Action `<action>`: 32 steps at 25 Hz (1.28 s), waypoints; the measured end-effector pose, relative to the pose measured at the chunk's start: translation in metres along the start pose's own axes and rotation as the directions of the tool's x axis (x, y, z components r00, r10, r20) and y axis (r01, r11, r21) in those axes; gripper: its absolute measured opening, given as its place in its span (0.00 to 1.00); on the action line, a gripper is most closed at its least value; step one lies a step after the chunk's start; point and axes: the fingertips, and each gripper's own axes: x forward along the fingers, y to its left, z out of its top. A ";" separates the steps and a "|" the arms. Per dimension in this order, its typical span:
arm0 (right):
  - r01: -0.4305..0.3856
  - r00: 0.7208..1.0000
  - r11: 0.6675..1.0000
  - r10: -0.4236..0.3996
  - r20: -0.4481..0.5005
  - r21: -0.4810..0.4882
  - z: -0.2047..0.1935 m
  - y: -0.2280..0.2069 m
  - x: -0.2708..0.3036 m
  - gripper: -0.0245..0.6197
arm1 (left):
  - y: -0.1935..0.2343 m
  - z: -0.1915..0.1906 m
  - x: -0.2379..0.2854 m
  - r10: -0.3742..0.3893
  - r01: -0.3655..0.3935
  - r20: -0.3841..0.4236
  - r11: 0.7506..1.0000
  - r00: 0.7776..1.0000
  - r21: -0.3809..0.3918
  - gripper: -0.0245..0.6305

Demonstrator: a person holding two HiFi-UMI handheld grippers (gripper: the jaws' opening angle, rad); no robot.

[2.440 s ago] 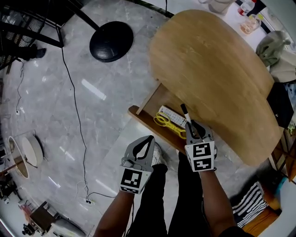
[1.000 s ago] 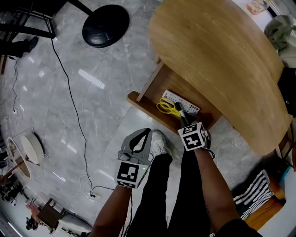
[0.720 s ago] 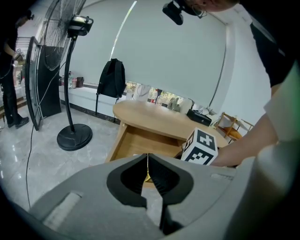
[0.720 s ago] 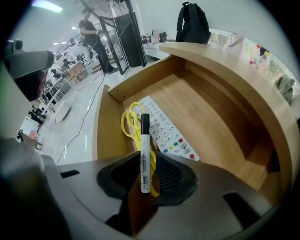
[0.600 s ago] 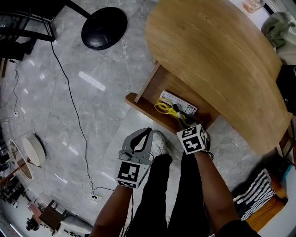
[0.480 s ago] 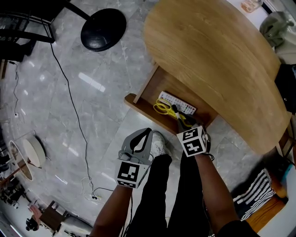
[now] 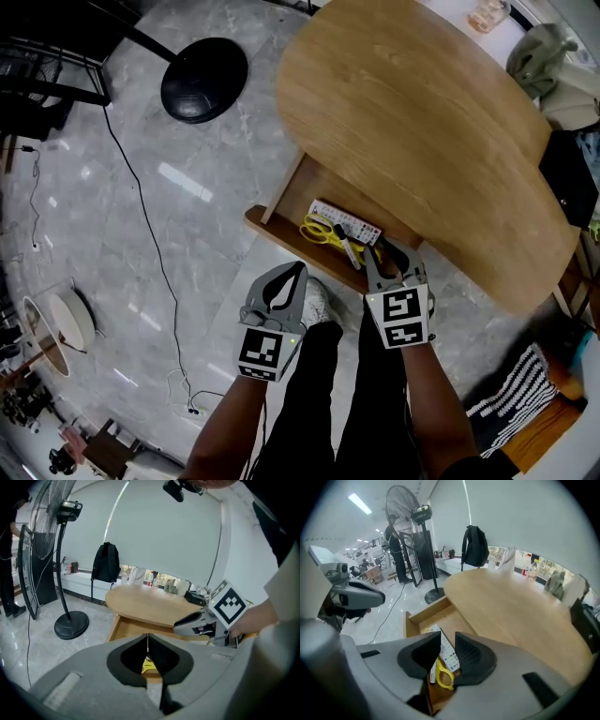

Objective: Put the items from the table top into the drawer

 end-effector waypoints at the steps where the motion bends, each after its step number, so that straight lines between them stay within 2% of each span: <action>1: 0.009 1.000 1.000 -0.009 0.021 0.003 0.008 -0.004 -0.007 0.18 | -0.001 0.006 0.002 0.000 0.000 0.005 1.000 1.000 0.003 0.07; 6: 0.060 0.989 0.998 -0.061 0.135 0.011 0.056 -0.025 -0.051 0.15 | -0.015 0.051 0.006 -0.015 0.014 0.053 1.000 0.998 0.023 0.07; 12: 0.138 0.953 0.989 -0.147 0.266 0.052 0.116 -0.053 -0.121 0.07 | -0.038 0.136 -0.009 -0.039 0.033 0.129 0.998 0.991 0.050 0.07; 18: 0.189 0.901 0.977 -0.211 0.379 0.094 0.181 -0.080 -0.232 0.04 | -0.082 0.235 -0.044 -0.094 0.077 0.187 0.992 0.978 0.101 0.07; 22: 0.247 0.839 0.963 -0.269 0.473 0.110 0.234 -0.117 -0.303 0.04 | -0.108 0.315 -0.052 -0.158 0.118 0.276 0.981 0.948 0.155 0.07; 24: 0.272 0.814 0.954 -0.297 0.500 0.124 0.253 -0.127 -0.338 0.04 | -0.119 0.346 -0.064 -0.181 0.136 0.297 0.977 0.938 0.166 0.07; 29: 0.260 0.816 0.950 -0.311 0.488 0.170 0.249 -0.121 -0.403 0.04 | -0.161 0.370 -0.114 -0.206 0.173 0.280 0.975 0.938 0.137 0.07; 32: 0.286 0.781 0.942 -0.336 0.527 0.178 0.268 -0.125 -0.419 0.04 | -0.178 0.391 -0.114 -0.257 0.212 0.284 0.961 0.924 0.179 0.07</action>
